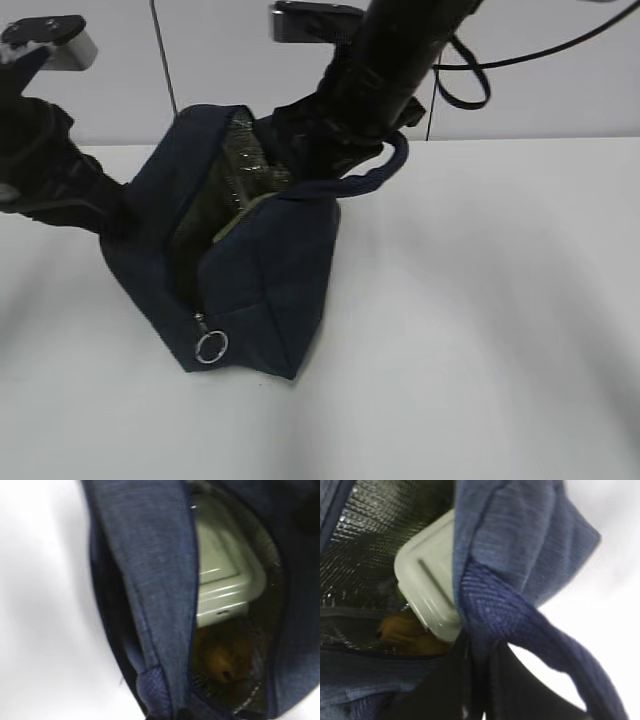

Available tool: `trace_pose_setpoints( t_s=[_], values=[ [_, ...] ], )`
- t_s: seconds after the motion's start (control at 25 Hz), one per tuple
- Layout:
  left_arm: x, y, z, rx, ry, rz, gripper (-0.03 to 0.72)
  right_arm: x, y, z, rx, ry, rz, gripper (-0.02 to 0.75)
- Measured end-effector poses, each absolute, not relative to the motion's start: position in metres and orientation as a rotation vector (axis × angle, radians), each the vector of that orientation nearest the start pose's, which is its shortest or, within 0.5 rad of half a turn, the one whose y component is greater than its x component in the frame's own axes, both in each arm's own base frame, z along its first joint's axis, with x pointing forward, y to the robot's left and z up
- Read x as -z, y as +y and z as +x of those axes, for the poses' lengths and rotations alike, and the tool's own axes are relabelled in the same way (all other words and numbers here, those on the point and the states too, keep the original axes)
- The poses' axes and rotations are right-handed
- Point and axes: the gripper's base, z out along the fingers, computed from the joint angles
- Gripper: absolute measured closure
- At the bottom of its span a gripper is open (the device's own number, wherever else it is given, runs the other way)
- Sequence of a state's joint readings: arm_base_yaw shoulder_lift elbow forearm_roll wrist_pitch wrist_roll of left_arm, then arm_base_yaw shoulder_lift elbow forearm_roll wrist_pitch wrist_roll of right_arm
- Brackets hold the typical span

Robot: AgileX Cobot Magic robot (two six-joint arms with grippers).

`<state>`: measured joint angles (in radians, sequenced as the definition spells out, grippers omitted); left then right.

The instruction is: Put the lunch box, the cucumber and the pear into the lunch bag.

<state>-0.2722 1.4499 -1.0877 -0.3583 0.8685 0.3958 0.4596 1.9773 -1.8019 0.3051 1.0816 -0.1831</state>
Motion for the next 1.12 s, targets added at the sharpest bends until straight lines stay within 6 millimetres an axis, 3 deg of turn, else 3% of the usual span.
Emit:
trace_pose_setpoints(
  t_s=[0.16, 0.24, 0.44, 0.56, 0.64, 0.72, 0.8, 0.96, 1.12],
  values=[
    [-0.279, -0.118, 0.28, 0.419, 2.595, 0.699, 0.686, -0.272, 0.192, 0.37, -0.479, 2.709, -0.715, 0.723],
    [-0.275, -0.133, 0.284, 0.444, 2.607, 0.729, 0.686, -0.264, 0.188, 0.361, -0.478, 2.713, -0.707, 0.724],
    [-0.266, -0.143, 0.288, 0.458, 2.621, 0.736, 0.666, -0.253, 0.18, 0.346, -0.472, 2.678, -0.705, 0.711],
    [-0.267, -0.143, 0.288, 0.462, 2.613, 0.73, 0.543, -0.254, 0.185, 0.345, -0.558, 2.627, -0.764, 0.549],
    [-0.27, -0.143, 0.287, 0.462, 2.602, 0.725, 0.435, -0.261, 0.19, 0.343, -0.631, 2.57, -0.787, 0.366],
    [-0.278, -0.141, 0.285, 0.46, 2.567, 0.717, 0.359, -0.27, 0.19, 0.342, -0.653, 2.525, -0.785, 0.258],
    [-0.289, -0.139, 0.281, 0.458, 2.519, 0.706, 0.333, -0.283, 0.189, 0.338, -0.645, 2.473, -0.791, 0.224],
    [-0.312, -0.135, 0.272, 0.453, 2.424, 0.685, 0.319, -0.31, 0.183, 0.327, -0.631, 2.38, -0.802, 0.225],
    [-0.318, -0.128, 0.258, 0.435, 2.344, 0.658, 0.316, -0.326, 0.184, 0.294, -0.637, 2.256, -0.809, 0.237]
  ],
)
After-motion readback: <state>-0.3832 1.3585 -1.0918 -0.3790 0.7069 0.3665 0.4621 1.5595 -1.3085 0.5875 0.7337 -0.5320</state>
